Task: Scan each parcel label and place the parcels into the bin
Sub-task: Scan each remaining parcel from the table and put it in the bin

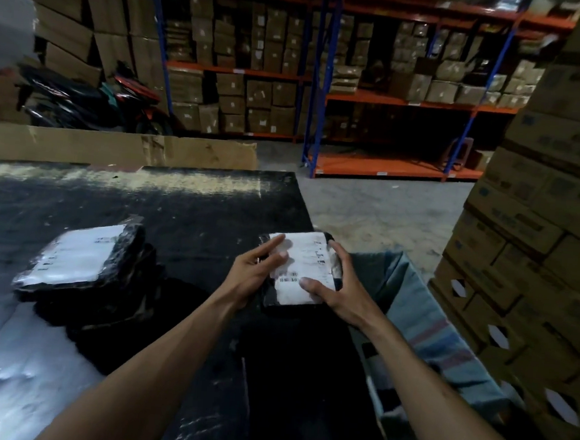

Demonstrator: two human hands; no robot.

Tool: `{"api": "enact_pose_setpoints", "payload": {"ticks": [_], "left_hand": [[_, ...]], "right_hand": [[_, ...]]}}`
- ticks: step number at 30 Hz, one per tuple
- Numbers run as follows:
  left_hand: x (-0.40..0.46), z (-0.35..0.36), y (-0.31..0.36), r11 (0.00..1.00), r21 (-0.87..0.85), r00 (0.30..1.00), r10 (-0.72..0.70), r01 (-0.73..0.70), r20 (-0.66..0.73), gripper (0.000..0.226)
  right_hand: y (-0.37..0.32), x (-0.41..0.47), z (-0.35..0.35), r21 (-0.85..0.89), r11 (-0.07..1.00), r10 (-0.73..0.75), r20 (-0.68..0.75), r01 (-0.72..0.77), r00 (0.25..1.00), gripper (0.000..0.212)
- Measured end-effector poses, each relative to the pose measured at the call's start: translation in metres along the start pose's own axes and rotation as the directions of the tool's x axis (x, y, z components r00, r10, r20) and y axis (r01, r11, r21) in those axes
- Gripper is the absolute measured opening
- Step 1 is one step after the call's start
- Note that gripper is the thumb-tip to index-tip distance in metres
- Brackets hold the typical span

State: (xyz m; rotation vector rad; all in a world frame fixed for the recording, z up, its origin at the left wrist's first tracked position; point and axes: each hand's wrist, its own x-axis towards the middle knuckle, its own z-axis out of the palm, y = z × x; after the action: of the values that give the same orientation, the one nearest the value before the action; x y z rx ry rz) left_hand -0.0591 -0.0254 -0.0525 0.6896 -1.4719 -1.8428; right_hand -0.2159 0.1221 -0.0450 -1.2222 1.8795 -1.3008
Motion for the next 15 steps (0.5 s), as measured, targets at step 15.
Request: {"api": "enact_pose_setpoints", "payload": {"ticks": [15], "left_hand": [[0.108, 0.125, -0.139, 0.200, 0.976, 0.977, -0.172, -0.086, 0.122, 0.078]], "right_hand": [[0.183, 0.034, -0.151, 0.219, 0.939, 0.311, -0.218, -0.264, 0.925, 0.088]]}}
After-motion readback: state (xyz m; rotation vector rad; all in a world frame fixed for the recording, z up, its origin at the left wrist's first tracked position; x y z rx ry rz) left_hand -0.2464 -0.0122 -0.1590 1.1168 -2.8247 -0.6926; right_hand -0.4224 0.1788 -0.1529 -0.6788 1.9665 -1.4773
